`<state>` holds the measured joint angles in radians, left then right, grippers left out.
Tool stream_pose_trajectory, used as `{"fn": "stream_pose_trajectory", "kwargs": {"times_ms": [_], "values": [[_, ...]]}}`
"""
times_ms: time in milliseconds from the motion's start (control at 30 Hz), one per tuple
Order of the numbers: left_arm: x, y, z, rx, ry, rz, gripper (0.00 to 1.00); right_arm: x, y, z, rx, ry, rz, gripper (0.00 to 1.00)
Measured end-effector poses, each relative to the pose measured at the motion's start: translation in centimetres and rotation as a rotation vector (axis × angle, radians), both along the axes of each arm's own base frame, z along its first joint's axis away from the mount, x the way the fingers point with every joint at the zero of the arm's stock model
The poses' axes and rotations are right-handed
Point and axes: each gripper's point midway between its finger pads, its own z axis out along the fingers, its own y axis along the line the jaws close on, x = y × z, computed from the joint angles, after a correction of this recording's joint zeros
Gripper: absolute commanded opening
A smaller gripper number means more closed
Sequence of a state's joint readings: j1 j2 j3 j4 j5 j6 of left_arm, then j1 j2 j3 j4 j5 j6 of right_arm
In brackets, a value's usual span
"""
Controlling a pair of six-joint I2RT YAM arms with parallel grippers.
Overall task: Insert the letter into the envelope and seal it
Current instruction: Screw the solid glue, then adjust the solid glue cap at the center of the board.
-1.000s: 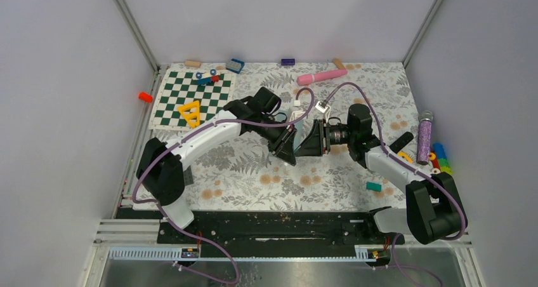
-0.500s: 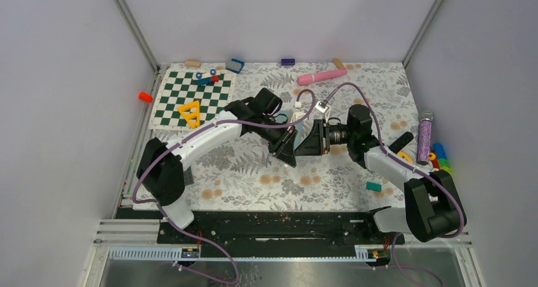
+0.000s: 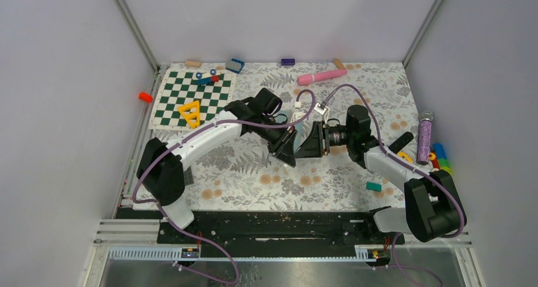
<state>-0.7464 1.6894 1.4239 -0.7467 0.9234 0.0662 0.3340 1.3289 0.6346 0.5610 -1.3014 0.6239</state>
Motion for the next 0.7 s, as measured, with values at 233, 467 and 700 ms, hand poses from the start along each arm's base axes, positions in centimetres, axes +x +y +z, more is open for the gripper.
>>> {"fn": "stream_pose_trajectory", "kwargs": {"times_ms": [233,467,700], "values": [[0.2,0.1,-0.1,0.003,-0.002,0.008,0.07,-0.3,0.0,-0.4,-0.011,0.006,0.010,0.25],[0.1,0.2,0.0,0.008,0.008,0.011,0.60,-0.3,0.0,-0.5,-0.015,0.004,0.011,0.11],[2.3,1.7,-0.2,0.025,-0.055,0.066,0.99,-0.2,-0.1,0.2,-0.004,-0.004,0.022,0.11]]}}
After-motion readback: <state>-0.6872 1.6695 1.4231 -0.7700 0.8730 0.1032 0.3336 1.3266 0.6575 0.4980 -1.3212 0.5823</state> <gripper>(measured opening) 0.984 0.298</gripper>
